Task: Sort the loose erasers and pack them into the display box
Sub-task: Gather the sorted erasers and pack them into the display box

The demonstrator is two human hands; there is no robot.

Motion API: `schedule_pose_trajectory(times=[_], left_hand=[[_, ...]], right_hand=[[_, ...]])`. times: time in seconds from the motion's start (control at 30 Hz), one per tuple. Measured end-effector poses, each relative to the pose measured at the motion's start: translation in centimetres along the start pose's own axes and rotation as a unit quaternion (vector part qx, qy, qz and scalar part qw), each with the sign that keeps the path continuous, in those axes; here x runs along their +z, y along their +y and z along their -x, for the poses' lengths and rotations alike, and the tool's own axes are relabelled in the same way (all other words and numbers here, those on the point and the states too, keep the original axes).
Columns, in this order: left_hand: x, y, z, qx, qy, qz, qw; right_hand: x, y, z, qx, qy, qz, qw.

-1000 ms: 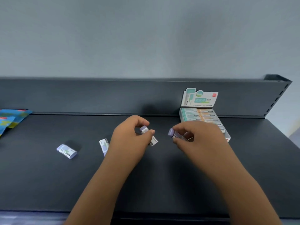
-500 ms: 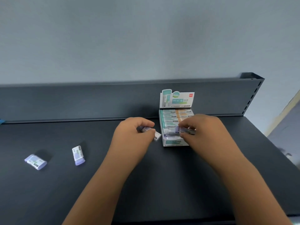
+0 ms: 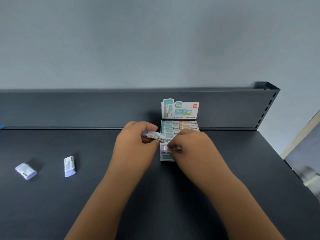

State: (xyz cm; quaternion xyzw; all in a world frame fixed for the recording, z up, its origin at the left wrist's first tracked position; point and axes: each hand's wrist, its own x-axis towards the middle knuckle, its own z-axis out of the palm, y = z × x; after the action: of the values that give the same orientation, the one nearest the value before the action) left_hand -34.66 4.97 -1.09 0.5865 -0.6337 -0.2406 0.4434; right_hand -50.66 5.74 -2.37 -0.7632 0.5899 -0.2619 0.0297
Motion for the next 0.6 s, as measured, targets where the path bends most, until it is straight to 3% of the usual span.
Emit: schedule_pose_trajectory(times=[0.27, 0.4, 0.5, 0.6], left_hand=[[-0.1, -0.7, -0.4, -0.019, 0.001, 0.041, 0.999], [0.3, -0.3, -0.3, -0.019, -0.018, 0.072, 0.997], [1.0, 0.7, 0.1, -0.004, -0.021, 0.107, 0.994], [1.9, 2.1, 0.4, 0.021, -0.041, 0.103, 0.994]], right_hand=[[0.5, -0.1, 0.3, -0.013, 0.0, 0.036, 0.999], [-0.2, 0.0, 0.5, 0.024, 0.029, 0.019, 0.999], [-1.6, 0.3, 0.8, 0.081, 0.083, -0.12, 0.986], [-3.4, 0.7, 0.8, 0.16, 0.058, -0.274, 0.947]])
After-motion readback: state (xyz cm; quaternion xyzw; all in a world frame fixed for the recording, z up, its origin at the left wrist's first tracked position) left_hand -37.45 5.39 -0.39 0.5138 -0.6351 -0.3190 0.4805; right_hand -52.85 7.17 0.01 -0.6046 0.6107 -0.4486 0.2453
